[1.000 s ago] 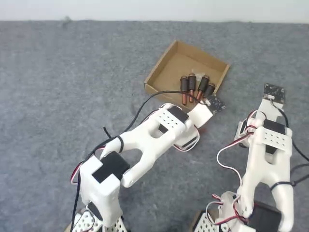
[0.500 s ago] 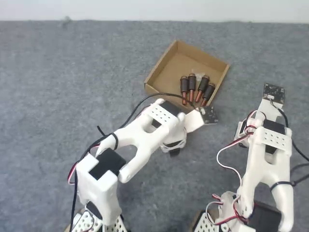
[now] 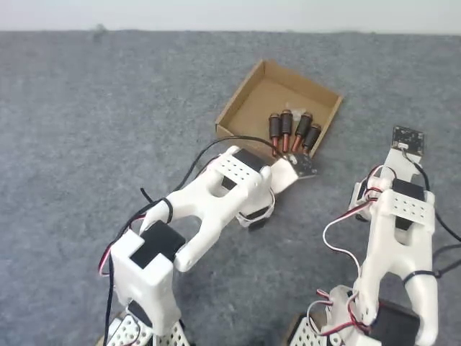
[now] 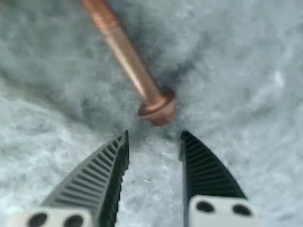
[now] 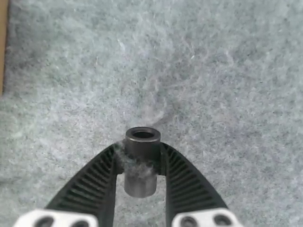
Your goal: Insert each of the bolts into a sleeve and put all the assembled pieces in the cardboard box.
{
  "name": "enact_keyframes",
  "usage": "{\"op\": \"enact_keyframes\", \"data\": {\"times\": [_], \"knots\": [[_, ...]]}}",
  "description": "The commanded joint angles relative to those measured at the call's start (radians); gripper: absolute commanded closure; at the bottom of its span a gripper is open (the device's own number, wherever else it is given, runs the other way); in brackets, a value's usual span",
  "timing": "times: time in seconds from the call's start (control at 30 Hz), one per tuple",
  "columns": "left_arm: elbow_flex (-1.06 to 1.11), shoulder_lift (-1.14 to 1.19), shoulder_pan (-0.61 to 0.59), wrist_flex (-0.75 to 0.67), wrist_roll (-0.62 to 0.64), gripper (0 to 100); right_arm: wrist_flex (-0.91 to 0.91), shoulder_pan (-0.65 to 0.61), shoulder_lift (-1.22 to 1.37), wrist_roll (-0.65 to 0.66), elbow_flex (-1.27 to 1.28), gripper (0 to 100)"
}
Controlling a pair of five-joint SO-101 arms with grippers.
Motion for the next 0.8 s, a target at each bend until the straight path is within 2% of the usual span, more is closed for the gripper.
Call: {"op": "enact_keyframes", "data": {"times": [0.0,0.17,0.27,0.53,0.67,0.77], "knots": [[0.05,-0.103,0.061,-0.129,0.138,79,-0.018,-0.01,-0.045,0.025,-0.009,99.1],[0.153,-0.196,0.083,-0.321,0.316,78,-0.018,-0.01,-0.045,0.025,-0.009,99.1],[0.134,-0.176,0.058,-0.33,0.356,78,-0.018,-0.012,-0.047,0.025,-0.009,99.1],[-0.07,0.008,0.049,-0.129,0.354,79,-0.018,-0.021,-0.047,0.025,-0.008,99.1],[-0.145,0.083,0.049,-0.023,0.344,88,-0.018,-0.019,-0.047,0.025,-0.008,99.1],[-0.168,0.118,0.048,0.049,0.181,94,-0.018,-0.019,-0.047,0.025,-0.008,99.1]]}}
